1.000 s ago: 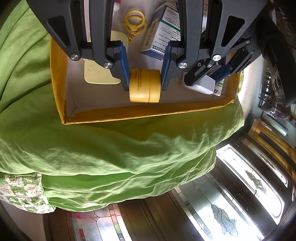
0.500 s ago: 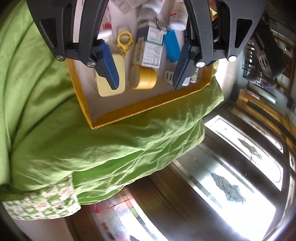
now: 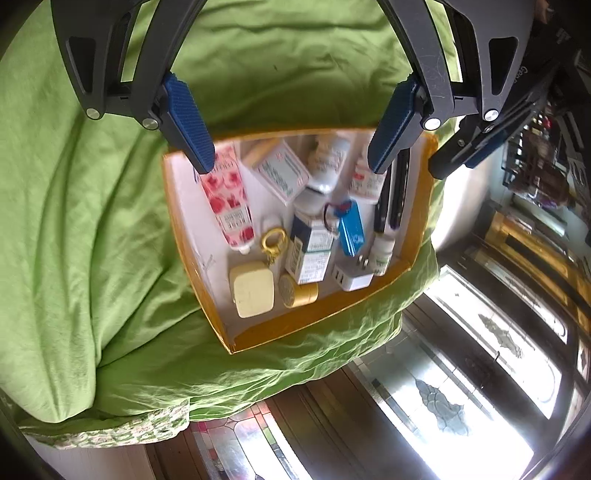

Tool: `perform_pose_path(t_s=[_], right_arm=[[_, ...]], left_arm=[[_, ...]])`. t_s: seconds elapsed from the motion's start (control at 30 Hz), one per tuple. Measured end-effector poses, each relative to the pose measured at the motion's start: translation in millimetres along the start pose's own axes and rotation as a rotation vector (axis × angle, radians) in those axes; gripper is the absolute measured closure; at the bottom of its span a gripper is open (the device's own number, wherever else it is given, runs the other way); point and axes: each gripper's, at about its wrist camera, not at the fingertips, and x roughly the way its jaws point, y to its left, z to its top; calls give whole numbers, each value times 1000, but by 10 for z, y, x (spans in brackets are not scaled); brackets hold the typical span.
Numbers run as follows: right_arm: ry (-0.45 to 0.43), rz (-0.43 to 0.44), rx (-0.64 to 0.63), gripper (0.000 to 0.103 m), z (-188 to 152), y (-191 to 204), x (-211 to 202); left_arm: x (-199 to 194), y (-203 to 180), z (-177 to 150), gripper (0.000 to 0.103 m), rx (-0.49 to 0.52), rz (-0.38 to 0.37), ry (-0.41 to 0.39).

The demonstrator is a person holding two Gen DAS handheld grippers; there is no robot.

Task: Organize rigid objects
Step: 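Open both tools and withdraw them from the tray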

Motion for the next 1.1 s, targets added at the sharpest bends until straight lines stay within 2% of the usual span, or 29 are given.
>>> perform_pose_path(t_s=[0.13,0.27,0.43,0.67,0.9,1.03,1.1], right_arm=[[-14,-13,-56,12,-294,-20,-223],[-32,-29,-123,10,-646,-48,-403],[-100,-74,-188,2,-904,-37,-591],[-176,-98,-232,1,-1068,-2,-794],[-261,-155,-252,1,-1122,50,-998],[-301,-148,-238,1,-1133,36,-1151],[-310,-137,-241,1,-1158,35,-1203]], left_arm=[[-196,15,-374,20,-7,35,-22],[-231,-4,-778,20,23,64,-3],[-359,-27,-1133,20,47,84,10],[-681,-24,-1153,14,53,112,-67],[-996,-99,-1070,14,88,153,-166],[-1136,-137,-991,14,67,134,-191],[-1169,-186,-947,14,77,155,-189]])
